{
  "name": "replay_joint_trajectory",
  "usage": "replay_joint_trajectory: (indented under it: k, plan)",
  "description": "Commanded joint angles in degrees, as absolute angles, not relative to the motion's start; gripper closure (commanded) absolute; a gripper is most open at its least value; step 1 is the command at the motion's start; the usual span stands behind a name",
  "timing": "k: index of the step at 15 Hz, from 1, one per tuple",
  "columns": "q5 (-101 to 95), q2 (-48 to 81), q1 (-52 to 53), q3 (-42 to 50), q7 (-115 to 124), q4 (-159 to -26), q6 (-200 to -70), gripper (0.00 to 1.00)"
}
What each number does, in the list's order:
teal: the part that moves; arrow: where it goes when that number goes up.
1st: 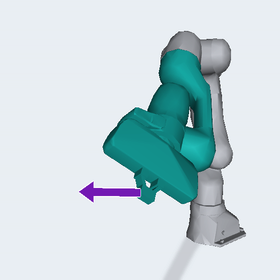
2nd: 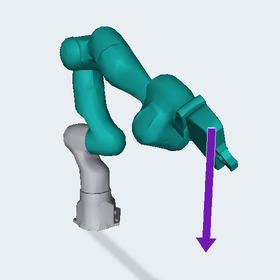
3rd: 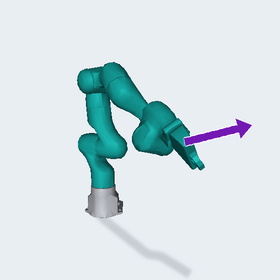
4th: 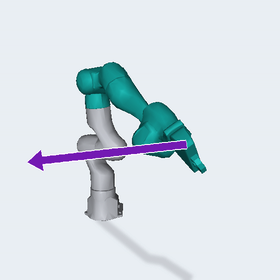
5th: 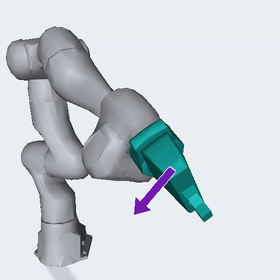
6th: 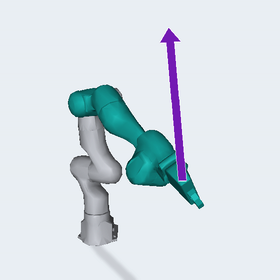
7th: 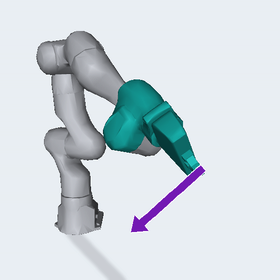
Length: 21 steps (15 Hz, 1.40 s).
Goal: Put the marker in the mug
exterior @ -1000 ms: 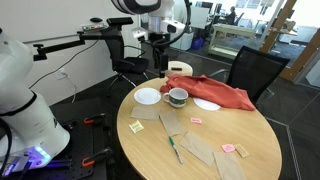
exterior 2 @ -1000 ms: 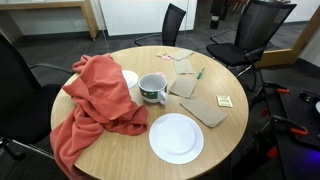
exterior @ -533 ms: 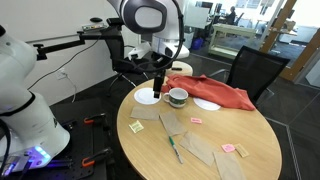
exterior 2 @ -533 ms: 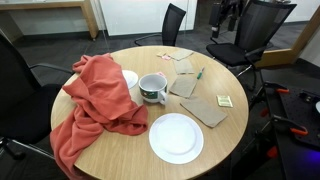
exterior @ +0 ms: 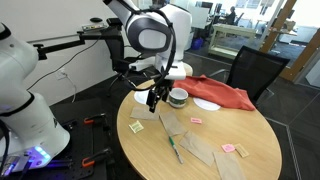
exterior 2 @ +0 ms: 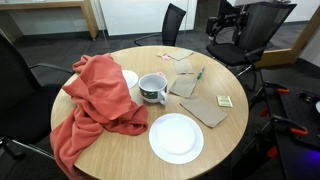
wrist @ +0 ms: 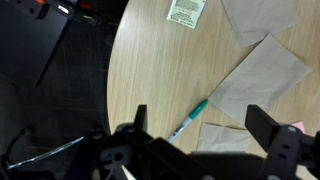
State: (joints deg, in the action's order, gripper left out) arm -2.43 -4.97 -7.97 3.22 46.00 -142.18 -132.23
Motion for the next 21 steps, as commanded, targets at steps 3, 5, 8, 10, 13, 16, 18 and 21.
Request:
replay_joint_trajectory:
  k: [3, 5, 8, 10, 13, 16, 18, 21]
  plan:
    - [-0.45, -1.89, -9.60, 6.62, 55.41, -141.84, -136.33, 0.00]
    - [-1.63, -2.21, -8.79, 6.56, 53.22, -142.05, -134.82, 0.00]
    - [-1.63, -2.12, -8.57, 6.50, 53.19, -142.05, -134.82, 0.00]
    - [-4.60, -1.11, -8.71, 6.44, 58.12, -141.04, -134.79, 0.00]
    - [-8.99, 0.94, -9.39, 7.20, 67.90, -139.95, -134.85, 0.00]
    - [-11.34, 3.65, -9.38, 8.47, 74.12, -139.16, -134.49, 0.00]
    - [-11.31, 5.75, -9.13, 9.36, 76.40, -138.58, -135.10, 0.00]
    - [-9.70, 8.83, -8.85, 10.43, 77.84, -137.89, -138.30, 0.00]
